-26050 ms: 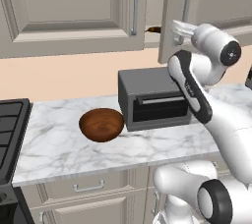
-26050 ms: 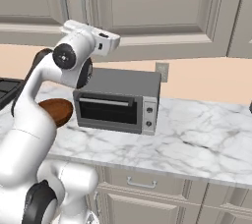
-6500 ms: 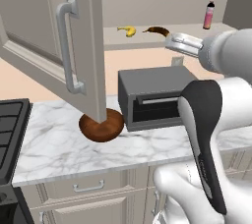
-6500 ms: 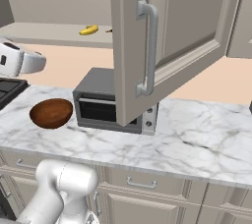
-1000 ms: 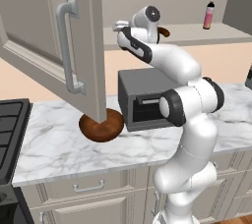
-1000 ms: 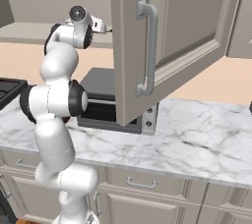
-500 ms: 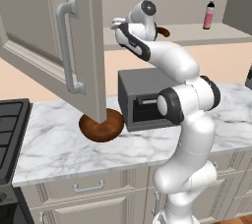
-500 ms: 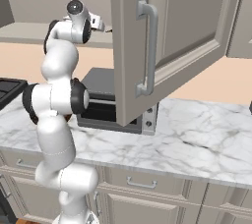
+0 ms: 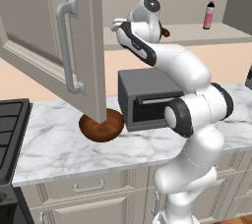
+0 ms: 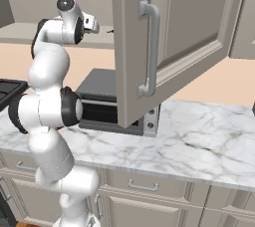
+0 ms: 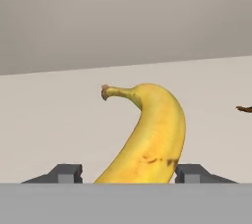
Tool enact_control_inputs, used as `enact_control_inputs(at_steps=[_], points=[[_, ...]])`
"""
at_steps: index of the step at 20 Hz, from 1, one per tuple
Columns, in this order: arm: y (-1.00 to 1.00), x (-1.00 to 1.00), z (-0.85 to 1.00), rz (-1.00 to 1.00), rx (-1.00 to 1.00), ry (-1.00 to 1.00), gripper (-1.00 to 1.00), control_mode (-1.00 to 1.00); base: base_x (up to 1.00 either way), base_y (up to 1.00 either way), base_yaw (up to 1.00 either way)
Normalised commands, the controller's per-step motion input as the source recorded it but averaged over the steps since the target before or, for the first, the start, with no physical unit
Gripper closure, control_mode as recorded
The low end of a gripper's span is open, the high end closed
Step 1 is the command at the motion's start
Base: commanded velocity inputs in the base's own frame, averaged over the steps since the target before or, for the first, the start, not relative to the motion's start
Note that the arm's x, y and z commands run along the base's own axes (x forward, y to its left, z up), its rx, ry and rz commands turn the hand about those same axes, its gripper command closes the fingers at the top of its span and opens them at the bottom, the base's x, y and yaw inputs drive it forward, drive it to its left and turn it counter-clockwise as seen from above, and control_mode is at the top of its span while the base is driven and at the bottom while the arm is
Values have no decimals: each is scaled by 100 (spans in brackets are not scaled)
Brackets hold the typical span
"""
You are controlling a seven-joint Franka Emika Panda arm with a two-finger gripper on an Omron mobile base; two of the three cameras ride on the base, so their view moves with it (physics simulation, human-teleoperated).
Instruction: Open the cabinet. Pick the banana and banana from the cabinet and place them into the bowl. Then close the cabinet.
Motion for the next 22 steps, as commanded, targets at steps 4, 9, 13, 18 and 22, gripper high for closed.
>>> enact_control_inputs(at_steps=[4, 9, 13, 18, 22], points=[[13, -100, 0, 0, 2, 0, 100, -100, 0, 0, 0], [9, -100, 0, 0, 5, 0, 100, -100, 0, 0, 0], [9, -100, 0, 0, 4, 0, 100, -100, 0, 0, 0], [9, -100, 0, 0, 3, 0, 100, -100, 0, 0, 0], [12, -100, -7, 1, 3, 3, 100, -100, 0, 0, 0]])
